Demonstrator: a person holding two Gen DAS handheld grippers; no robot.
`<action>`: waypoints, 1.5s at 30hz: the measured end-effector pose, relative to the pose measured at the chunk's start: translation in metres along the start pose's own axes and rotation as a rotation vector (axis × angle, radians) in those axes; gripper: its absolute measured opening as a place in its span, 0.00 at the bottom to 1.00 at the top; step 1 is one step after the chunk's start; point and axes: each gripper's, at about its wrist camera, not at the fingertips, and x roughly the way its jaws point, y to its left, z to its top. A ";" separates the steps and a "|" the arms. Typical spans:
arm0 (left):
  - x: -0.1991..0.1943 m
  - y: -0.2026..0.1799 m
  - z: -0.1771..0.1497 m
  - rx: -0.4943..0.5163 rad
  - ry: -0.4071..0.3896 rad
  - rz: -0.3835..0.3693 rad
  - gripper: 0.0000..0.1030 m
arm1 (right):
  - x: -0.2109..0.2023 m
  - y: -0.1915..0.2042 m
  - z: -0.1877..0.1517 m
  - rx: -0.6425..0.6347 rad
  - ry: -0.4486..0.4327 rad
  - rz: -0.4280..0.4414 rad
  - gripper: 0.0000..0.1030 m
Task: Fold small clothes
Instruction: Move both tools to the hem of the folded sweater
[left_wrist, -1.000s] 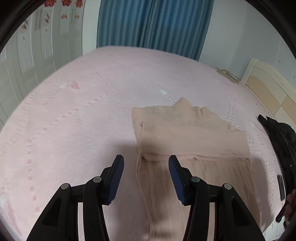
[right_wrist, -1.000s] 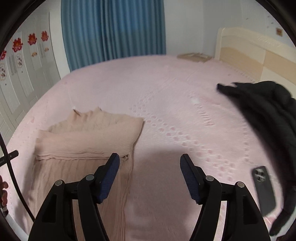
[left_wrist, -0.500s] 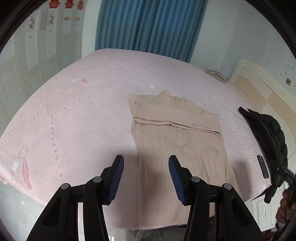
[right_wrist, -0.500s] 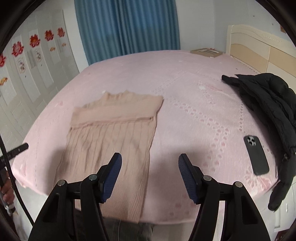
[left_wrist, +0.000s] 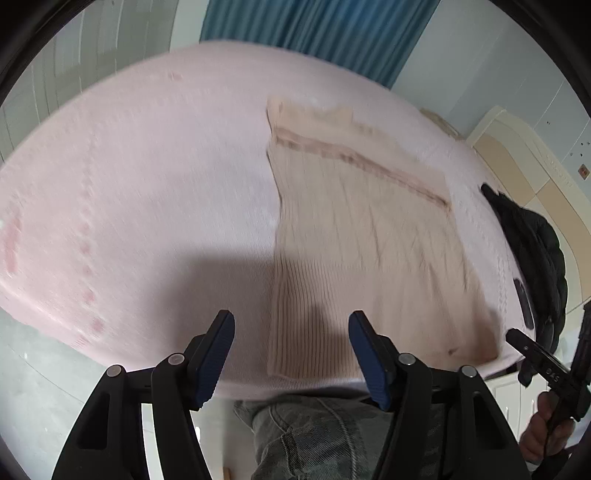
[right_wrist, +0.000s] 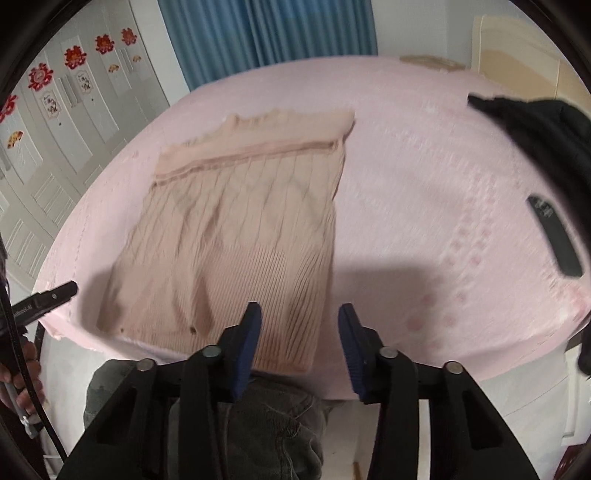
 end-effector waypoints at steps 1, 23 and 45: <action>0.006 -0.002 -0.004 0.007 0.010 0.001 0.59 | 0.009 0.000 -0.005 0.010 0.013 0.009 0.40; 0.014 0.012 -0.007 -0.049 0.011 -0.003 0.08 | 0.031 -0.017 -0.021 0.075 0.020 0.006 0.05; 0.073 0.025 0.048 -0.096 0.060 -0.188 0.28 | 0.071 -0.017 0.019 0.042 0.008 0.000 0.37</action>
